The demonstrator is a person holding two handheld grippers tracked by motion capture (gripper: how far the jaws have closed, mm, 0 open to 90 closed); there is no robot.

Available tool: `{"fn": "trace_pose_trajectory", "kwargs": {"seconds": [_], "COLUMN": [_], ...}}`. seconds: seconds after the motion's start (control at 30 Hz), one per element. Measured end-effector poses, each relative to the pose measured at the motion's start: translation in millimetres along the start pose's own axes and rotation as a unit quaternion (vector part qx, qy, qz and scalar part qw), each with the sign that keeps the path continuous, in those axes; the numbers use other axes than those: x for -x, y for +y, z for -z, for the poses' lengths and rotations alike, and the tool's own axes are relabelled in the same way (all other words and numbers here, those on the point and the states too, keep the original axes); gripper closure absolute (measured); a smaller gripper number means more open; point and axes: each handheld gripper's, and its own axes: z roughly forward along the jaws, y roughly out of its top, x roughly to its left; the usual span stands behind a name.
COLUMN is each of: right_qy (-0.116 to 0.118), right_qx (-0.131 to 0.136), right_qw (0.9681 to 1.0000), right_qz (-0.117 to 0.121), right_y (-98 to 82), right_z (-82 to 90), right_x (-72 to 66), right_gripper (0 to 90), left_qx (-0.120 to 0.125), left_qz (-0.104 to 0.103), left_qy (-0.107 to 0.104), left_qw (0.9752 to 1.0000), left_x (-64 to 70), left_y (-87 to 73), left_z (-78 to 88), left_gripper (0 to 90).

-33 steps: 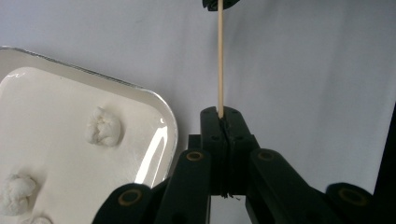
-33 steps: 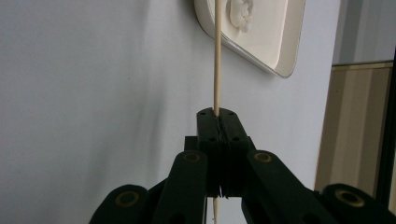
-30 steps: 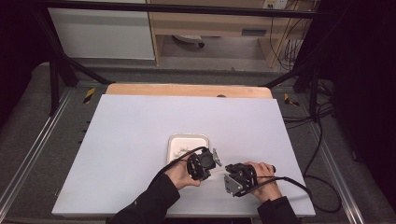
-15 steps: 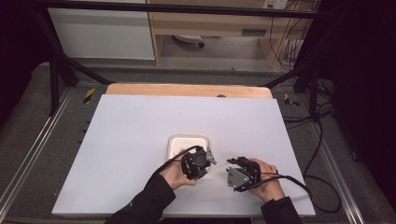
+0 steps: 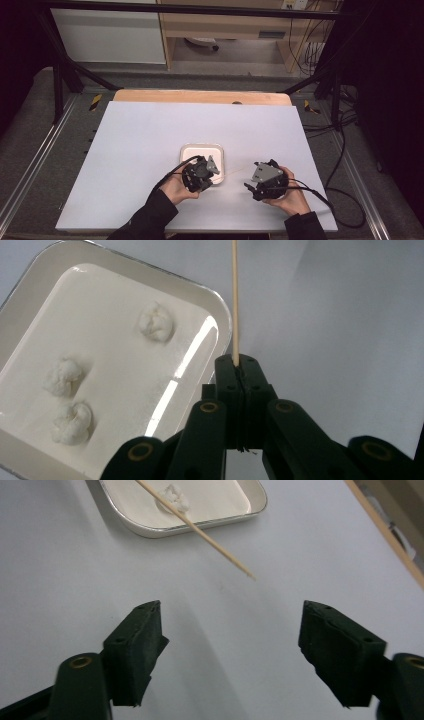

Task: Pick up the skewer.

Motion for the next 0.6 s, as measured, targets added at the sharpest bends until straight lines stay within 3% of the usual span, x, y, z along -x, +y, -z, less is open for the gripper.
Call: {"fn": "trace_pose_trajectory", "kwargs": {"seconds": [0.03, 0.07, 0.13, 0.2, 0.23, 0.4, 0.6], "right_qy": [0.005, 0.006, 0.008, 0.018, 0.018, 0.03, 0.039], "right_qx": [-0.007, -0.015, -0.022, -0.023, -0.023, -0.026, -0.022], "right_qw": [0.9995, 0.9987, 0.9979, 0.9954, 0.9954, 0.9897, 0.9859], "right_qz": [-0.032, -0.049, -0.06, -0.091, -0.091, -0.138, -0.161], "right_y": [-2.9, -4.4, -5.4, -10.5, -10.5, -14.5, -16.7], "right_z": [-1.6, -2.6, -3.4, -5.8, -5.8, -7.2, -9.3], "right_x": [1.9, 3.0, 3.5, 5.5, 5.5, 7.6, 6.1], "right_gripper": [17.7, 15.7, 14.1, 11.0, 11.0, 4.2, 3.0], "left_qx": [0.005, 0.007, 0.016, 0.023, 0.028, 0.053, 0.078], "left_qz": [0.003, 0.005, 0.011, 0.017, 0.021, 0.042, 0.067], "left_qy": [0.002, 0.004, 0.005, 0.007, 0.008, 0.016, 0.026], "left_qw": [1.0, 1.0, 0.9998, 0.9996, 0.9994, 0.9976, 0.9943], "left_x": [-0.5, -0.6, -1.3, -2.2, -2.9, -7.9, -13.3], "left_y": [-2.7, -4.8, -9.5, -13.9, -16.1, -27.8, -44.1], "left_z": [1.7, 3.3, 6.6, 9.3, 10.7, 17.4, 25.5], "left_gripper": [88.8, 88.8, 88.8, 88.8, 88.8, 88.8, 88.8]}}
